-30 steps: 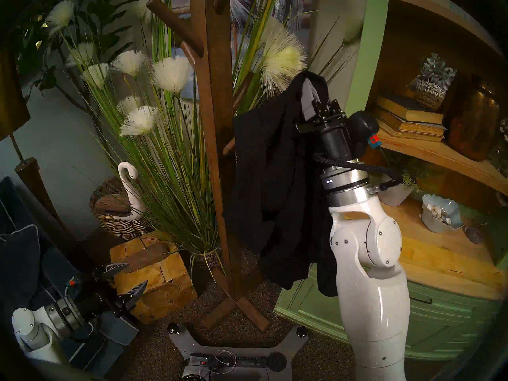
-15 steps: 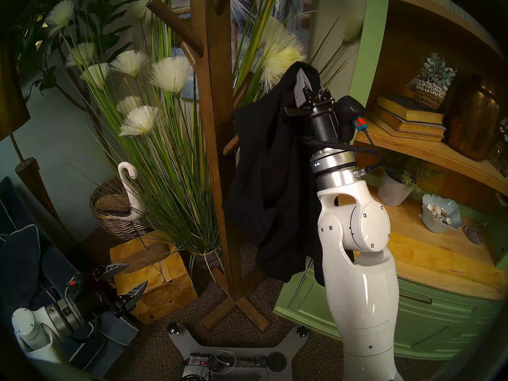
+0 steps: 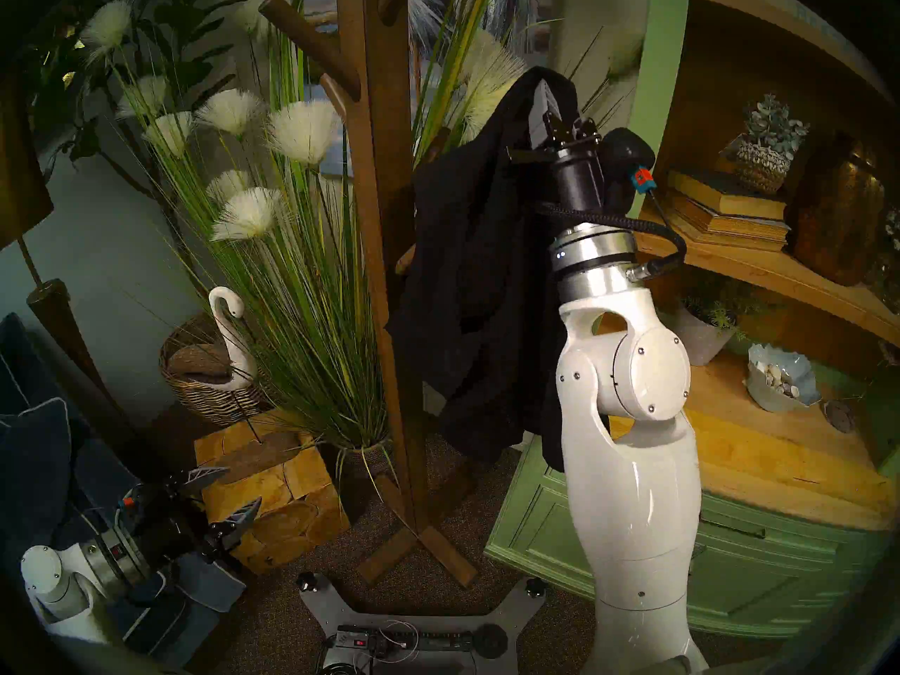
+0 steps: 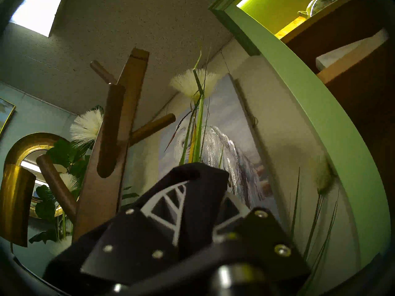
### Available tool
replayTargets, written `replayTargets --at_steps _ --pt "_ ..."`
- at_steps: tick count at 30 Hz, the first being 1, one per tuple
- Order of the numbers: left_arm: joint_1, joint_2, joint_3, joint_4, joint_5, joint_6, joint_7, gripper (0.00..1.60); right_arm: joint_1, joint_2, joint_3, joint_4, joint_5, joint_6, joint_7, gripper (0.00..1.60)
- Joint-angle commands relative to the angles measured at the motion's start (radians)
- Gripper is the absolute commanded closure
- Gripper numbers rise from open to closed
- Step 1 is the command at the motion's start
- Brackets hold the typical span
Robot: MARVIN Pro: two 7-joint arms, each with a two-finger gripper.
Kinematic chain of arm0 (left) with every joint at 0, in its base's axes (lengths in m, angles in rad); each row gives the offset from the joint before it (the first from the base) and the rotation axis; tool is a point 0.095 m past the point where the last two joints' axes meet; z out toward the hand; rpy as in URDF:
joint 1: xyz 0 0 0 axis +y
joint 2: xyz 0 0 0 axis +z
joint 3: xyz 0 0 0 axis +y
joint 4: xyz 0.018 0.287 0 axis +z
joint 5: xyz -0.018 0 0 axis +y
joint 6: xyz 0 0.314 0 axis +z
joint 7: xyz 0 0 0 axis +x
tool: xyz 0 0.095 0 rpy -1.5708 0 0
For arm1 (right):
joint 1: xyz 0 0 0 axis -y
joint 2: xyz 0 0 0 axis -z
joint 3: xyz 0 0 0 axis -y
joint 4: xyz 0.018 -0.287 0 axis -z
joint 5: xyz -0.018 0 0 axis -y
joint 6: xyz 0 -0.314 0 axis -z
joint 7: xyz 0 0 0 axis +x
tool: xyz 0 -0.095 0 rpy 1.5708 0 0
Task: Pick up jacket and place on coat hanger
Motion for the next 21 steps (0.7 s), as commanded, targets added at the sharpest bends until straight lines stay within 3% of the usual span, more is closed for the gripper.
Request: replayTargets --at_steps 1,2,5,9,10,12,15,19,21 --pt "-0.004 0.002 0.001 -0.018 -0.012 -0.001 0.000 0.00 0.111 -0.027 -0.017 -0.036 -0.050 0.003 -0.018 1.60" --pt "-0.004 0.002 0.000 -0.018 -0.013 -0.001 0.000 0.00 0.157 -0.026 -0.027 -0.009 -0.060 0.012 -0.019 1.60" --pt "-0.004 0.002 0.000 -0.020 -0.015 -0.001 0.000 0.00 0.125 -0.036 -0.043 -0.018 -0.075 0.013 -0.017 1.60" --pt "-0.002 0.000 0.000 -0.024 -0.021 0.000 0.000 0.00 0.174 -0.023 -0.093 0.047 -0.141 -0.006 0.009 1.60" --pt "-0.001 0.000 0.000 -0.024 -0.023 0.000 0.000 0.00 0.149 -0.031 -0.103 0.042 -0.156 -0.014 0.013 1.60" --pt "0.000 -0.001 -0.001 -0.026 -0.026 0.001 0.000 0.00 0.191 -0.015 -0.127 0.093 -0.180 -0.027 0.022 1.60" --pt "0.002 -0.002 -0.001 -0.027 -0.031 0.001 0.000 0.00 0.162 -0.016 -0.144 0.117 -0.211 -0.051 0.020 1.60" --pt "0.002 -0.003 -0.001 -0.028 -0.033 0.001 0.000 0.00 0.052 0.006 -0.144 0.104 -0.265 -0.103 0.011 1.60" --pt "0.002 -0.002 -0.001 -0.028 -0.033 0.001 0.000 0.00 0.008 0.004 -0.125 0.080 -0.249 -0.101 -0.001 1.60"
